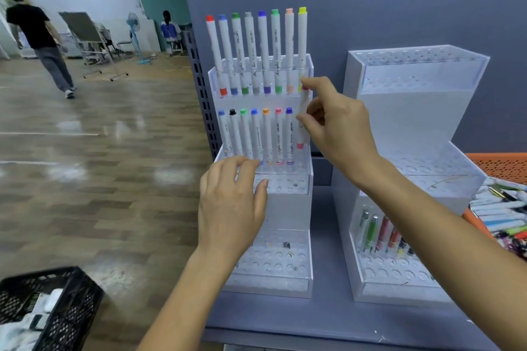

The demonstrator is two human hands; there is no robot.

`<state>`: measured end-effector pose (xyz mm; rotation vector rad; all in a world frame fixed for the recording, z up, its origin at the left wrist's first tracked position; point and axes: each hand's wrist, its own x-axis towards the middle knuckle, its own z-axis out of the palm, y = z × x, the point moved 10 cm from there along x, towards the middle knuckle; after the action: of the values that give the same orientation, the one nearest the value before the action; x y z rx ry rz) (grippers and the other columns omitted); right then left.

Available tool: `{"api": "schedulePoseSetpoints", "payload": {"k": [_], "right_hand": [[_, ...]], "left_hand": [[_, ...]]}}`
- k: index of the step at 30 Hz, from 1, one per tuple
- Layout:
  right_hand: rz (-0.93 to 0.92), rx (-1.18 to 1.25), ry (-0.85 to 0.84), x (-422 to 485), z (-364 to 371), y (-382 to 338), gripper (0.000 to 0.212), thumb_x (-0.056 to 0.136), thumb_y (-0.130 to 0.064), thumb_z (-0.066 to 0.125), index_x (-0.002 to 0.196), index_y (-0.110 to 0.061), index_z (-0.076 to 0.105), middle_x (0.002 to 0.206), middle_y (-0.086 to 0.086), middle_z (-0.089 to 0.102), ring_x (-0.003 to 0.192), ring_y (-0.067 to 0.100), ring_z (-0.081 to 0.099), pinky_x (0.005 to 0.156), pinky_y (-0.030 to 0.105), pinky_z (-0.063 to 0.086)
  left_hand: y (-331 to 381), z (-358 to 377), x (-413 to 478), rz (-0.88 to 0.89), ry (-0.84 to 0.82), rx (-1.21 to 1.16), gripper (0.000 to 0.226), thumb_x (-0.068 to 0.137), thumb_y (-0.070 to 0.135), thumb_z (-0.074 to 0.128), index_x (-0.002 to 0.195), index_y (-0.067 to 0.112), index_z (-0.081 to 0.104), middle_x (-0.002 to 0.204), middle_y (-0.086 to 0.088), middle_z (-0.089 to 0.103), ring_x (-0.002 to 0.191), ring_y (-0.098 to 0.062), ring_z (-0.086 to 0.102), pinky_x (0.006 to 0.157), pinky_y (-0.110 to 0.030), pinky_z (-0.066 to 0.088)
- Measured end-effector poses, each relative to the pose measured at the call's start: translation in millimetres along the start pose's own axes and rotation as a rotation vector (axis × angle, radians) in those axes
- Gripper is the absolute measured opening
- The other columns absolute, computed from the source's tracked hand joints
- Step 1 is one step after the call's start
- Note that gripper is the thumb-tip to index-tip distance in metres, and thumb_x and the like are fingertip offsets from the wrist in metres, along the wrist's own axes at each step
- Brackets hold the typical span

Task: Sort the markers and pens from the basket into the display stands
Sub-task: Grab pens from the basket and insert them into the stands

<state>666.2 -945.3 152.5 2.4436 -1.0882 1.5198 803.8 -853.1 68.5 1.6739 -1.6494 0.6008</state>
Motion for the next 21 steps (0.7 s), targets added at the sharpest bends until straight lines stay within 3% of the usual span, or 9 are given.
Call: {"api": "schedulePoseSetpoints", "payload": {"k": [6, 17, 21], "right_hand": [[-0.067, -0.041, 0.003, -3.5, 7.4, -6.0, 0.020, 0.090, -0.015, 0.061, 0.108, -0.008, 0.060, 0.081, 0.008, 0.068, 0.071, 0.029, 0.063, 0.064, 0.045, 0.054], [0.082, -0.082, -0.118, -0.9, 18.2, 6.1, 0.016, 0.092, -0.016, 0.058, 0.105, -0.008, 0.059, 0.080, 0.008, 0.069, 0.076, 0.033, 0.062, 0.075, 0.042, 0.049], [0.042, -0.114, -0.089, -10.8, 16.1, 4.7, 0.021, 0.093, -0.016, 0.056, 0.112, -0.007, 0.062, 0.084, 0.011, 0.068, 0.076, 0.033, 0.062, 0.069, 0.040, 0.049]], "left_hand": [[2.1, 0.0, -0.3, 0.005, 0.028, 0.003, 0.031, 0.089, 0.029, 0.048, 0.109, 0.013, 0.064, 0.104, -0.006, 0.061, 0.098, -0.027, 0.056, 0.084, -0.038, 0.042], [-0.9, 1.0, -2.7, 0.000, 0.015, -0.026, 0.032, 0.090, 0.030, 0.047, 0.112, 0.013, 0.063, 0.107, -0.004, 0.060, 0.103, -0.023, 0.053, 0.089, -0.035, 0.040], [-0.4, 1.3, -2.7, -0.009, 0.024, -0.030, 0.032, 0.089, 0.029, 0.047, 0.112, 0.013, 0.063, 0.107, -0.005, 0.060, 0.102, -0.023, 0.052, 0.088, -0.036, 0.040]]}}
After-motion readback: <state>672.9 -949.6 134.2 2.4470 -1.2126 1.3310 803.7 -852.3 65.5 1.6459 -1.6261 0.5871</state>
